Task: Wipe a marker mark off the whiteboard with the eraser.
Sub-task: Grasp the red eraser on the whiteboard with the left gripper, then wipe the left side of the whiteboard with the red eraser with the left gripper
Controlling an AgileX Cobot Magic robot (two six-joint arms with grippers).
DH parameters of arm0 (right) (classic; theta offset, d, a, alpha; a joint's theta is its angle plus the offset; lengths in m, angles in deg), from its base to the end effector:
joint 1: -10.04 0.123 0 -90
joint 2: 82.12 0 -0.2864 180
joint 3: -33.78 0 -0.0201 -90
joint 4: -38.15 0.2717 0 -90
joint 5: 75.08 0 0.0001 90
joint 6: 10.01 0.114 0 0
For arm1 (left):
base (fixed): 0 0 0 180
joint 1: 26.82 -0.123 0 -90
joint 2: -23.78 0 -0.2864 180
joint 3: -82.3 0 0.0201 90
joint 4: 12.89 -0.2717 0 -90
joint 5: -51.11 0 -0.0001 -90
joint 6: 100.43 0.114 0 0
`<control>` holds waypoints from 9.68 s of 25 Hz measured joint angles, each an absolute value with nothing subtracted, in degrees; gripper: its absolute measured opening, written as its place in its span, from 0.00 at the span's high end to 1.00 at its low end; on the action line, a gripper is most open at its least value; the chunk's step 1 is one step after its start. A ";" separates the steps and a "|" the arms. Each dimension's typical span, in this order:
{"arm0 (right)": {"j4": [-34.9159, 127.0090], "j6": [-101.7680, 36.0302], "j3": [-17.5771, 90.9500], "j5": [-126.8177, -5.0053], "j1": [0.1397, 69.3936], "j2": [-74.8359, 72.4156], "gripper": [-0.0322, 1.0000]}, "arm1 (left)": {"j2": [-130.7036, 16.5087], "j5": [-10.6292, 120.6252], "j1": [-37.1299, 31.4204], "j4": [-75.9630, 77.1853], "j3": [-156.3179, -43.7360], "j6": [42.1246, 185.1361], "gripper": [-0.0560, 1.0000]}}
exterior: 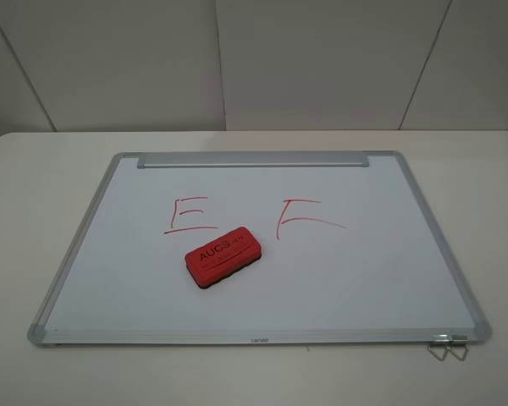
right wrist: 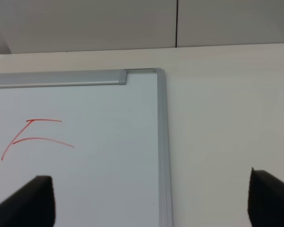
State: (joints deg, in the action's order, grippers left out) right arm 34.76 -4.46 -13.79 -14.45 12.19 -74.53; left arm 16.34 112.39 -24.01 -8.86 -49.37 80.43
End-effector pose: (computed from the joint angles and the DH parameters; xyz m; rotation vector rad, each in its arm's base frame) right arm 0.0303 -0.0047 0.2830 0.0633 2.0186 0.0148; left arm 0.0303 -0.0085 0.2778 0.0695 2.0413 -0.1054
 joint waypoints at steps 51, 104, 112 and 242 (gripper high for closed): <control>34.76 -4.46 -13.79 -14.45 12.19 -74.53 0.27 | 15.86 112.39 -21.35 -5.26 -49.37 80.66 0.21; 34.76 -4.46 -13.79 -14.50 12.19 -74.53 0.27 | -103.12 102.83 14.75 -10.02 -101.60 100.64 0.21; 34.76 -4.46 -13.79 -14.50 12.19 -74.53 0.27 | -103.86 102.77 15.32 -11.49 -101.26 99.67 0.21; 34.76 -4.46 -13.79 -14.50 12.19 -74.53 0.27 | -103.08 92.74 -7.90 -7.91 -93.99 71.57 0.40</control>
State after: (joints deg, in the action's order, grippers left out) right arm 34.76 -4.46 -13.79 -14.50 12.19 -74.53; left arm -103.08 92.74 -7.90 -7.91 -93.99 71.57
